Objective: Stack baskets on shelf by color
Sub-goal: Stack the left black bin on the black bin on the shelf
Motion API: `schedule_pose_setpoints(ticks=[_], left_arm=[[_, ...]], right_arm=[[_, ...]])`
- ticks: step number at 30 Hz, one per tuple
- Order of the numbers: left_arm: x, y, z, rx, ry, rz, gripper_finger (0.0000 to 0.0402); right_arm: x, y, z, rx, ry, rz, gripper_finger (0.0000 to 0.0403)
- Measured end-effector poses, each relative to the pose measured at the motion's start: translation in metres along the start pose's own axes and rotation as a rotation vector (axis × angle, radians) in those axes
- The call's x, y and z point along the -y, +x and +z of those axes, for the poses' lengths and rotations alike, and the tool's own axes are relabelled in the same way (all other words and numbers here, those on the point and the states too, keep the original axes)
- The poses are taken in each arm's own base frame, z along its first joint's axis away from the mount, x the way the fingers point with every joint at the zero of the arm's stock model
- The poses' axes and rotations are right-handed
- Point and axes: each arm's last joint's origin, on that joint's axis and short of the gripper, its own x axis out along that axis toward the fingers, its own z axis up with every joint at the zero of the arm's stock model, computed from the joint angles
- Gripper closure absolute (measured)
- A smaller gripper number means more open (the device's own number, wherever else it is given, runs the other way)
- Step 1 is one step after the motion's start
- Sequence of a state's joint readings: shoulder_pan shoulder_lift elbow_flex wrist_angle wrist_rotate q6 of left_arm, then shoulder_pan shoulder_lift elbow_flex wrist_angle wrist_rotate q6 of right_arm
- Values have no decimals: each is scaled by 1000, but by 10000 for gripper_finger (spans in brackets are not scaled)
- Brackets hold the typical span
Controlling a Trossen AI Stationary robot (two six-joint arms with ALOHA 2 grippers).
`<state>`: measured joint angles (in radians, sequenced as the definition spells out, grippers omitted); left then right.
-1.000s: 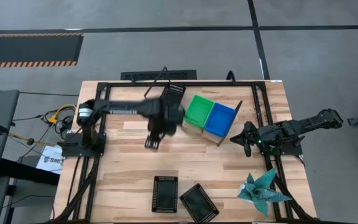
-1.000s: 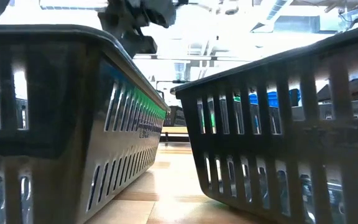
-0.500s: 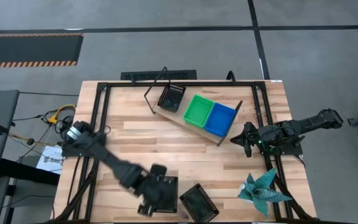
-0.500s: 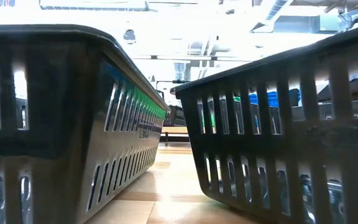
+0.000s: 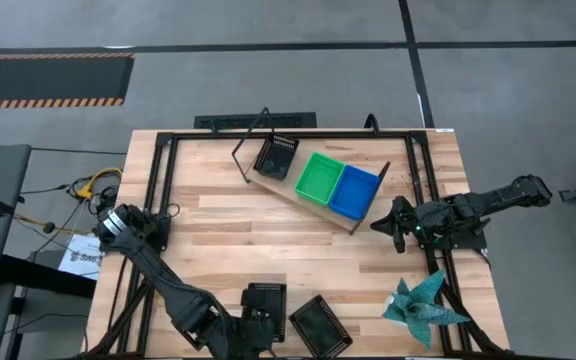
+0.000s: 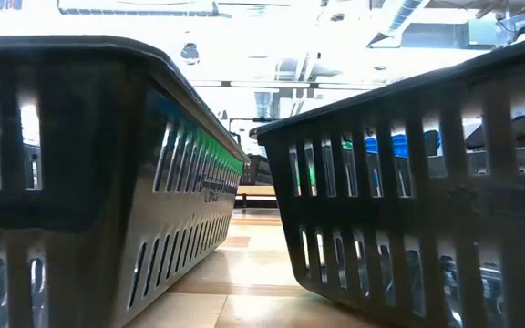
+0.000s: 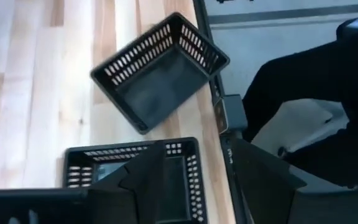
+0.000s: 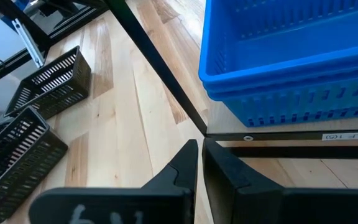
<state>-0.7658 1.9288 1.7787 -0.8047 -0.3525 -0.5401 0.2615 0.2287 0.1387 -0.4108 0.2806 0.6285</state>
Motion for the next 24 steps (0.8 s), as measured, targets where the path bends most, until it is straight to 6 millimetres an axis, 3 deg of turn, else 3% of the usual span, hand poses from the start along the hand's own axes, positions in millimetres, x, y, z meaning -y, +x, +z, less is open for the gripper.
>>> schedule_pose_setpoints(ticks=[12, 24], left_arm=[[15, 69, -30, -198, -13, -20, 224], [17, 107, -52, -303, -16, 22, 224]], right_arm=[[0, 0, -1, -16, 1, 17, 352], [0, 0, -1, -15, 0, 16, 352]])
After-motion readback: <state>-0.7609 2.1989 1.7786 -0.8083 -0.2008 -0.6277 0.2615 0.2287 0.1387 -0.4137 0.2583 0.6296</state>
